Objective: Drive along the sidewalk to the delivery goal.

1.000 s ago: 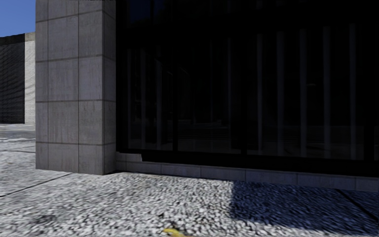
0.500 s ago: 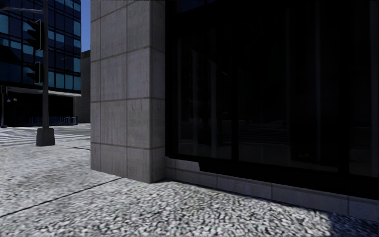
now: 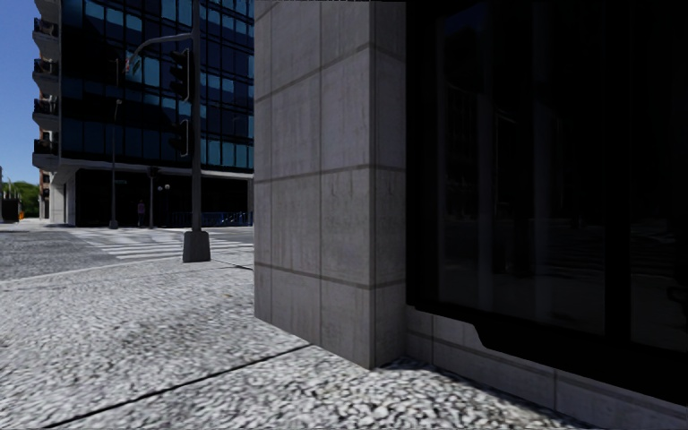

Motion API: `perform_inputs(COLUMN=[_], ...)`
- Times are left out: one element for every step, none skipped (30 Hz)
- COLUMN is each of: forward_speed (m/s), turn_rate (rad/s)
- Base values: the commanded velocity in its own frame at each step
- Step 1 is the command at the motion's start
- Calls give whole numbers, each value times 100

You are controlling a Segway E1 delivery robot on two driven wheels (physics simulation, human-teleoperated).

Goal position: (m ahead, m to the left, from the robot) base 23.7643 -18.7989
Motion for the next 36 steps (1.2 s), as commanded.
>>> perform_inputs(forward_speed=[120,120,120,121,122,123,123,123,123,123,123,123,124,124,124,125,125,125,125,125,125,125,126,126,127,127,127,127,127,127,127,127,127,127,128,128], turn_rate=[68,68,68,68,68,68,68,68,68,68,68,68,68,68,68,68,68,68,68,68,68,68,65,63,63,63,62,62,62,62,62,62,57,0,0,0])
